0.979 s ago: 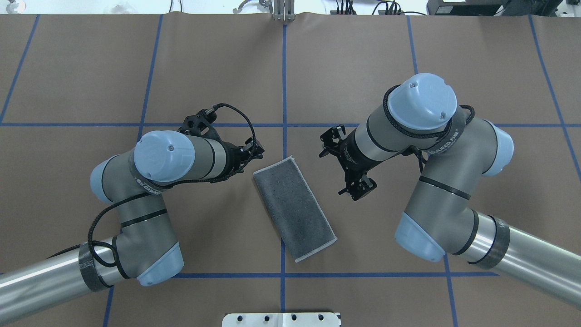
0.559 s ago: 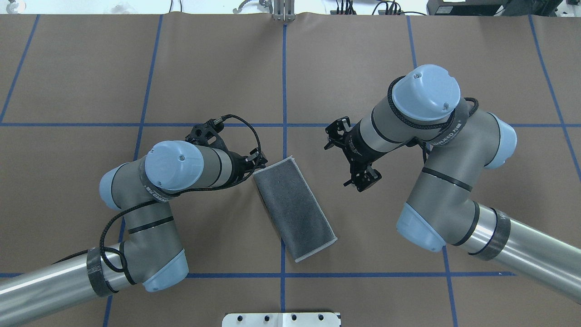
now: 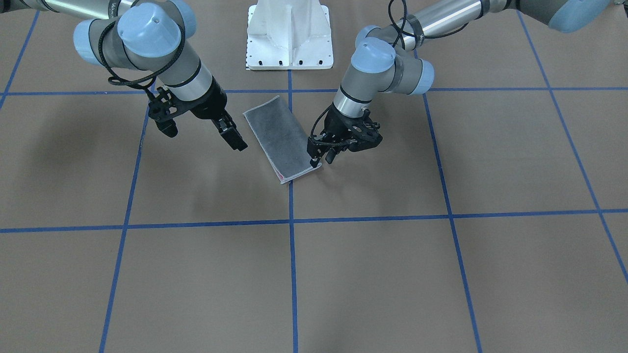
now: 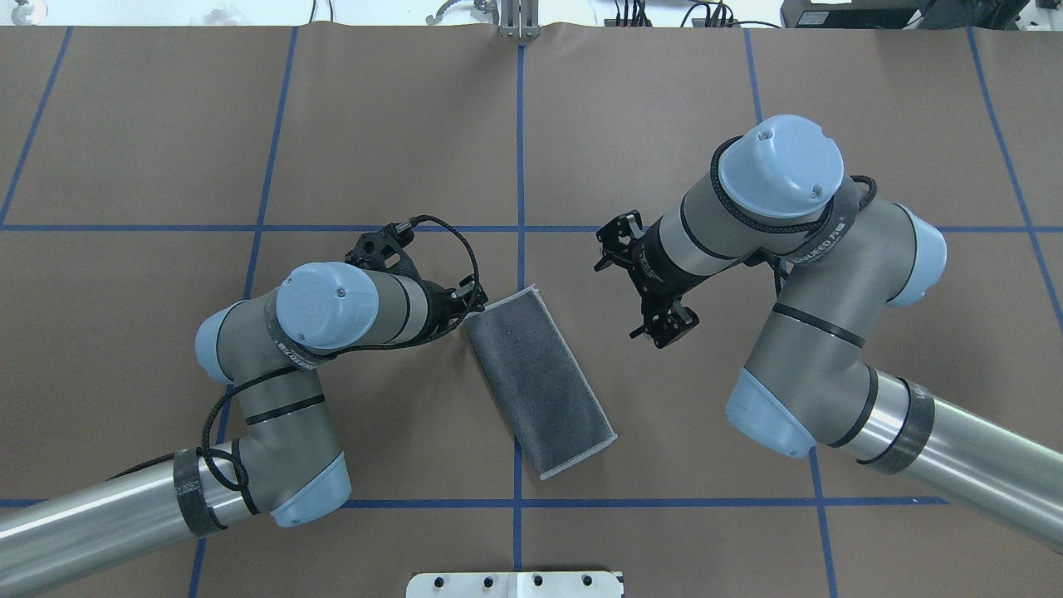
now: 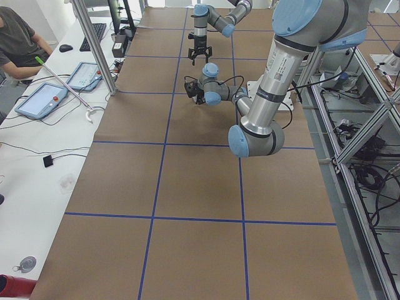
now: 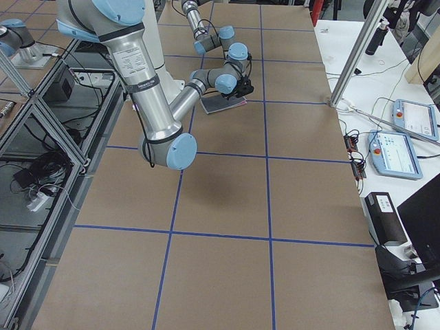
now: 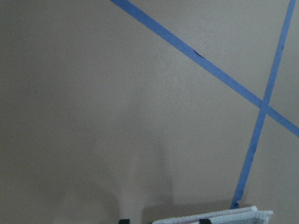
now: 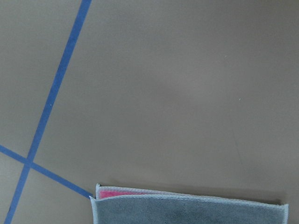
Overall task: Fold towel twice with both arms
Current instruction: 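Lower the left gripper to the towel's end nearest it while the right gripper withdraws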
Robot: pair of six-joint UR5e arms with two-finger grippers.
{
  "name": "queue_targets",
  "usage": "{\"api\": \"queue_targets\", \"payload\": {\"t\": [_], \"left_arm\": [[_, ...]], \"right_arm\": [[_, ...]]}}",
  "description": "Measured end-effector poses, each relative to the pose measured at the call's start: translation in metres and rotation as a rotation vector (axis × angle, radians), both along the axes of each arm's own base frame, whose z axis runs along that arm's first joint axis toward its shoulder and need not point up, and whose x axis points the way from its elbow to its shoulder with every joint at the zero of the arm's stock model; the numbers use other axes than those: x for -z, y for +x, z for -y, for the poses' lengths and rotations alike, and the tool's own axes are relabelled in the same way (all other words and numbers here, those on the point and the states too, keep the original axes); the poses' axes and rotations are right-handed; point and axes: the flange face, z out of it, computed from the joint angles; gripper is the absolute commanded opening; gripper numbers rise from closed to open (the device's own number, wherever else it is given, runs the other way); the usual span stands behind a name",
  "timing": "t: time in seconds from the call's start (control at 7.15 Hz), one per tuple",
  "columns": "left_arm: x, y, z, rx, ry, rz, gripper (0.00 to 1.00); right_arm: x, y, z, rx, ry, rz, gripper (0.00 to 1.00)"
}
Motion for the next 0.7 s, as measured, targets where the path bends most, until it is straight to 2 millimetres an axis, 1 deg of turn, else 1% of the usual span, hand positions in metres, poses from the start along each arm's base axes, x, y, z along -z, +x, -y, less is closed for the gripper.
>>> {"api": "queue_targets", "payload": {"t": [0.7], "left_arm": [[0.0004, 0.0021, 0.0006, -0.001, 0.0, -0.001, 0.46]], "right_arm": [[0.0012, 0.0021, 0.0008, 0.005, -0.004, 0.006, 1.0]]}}
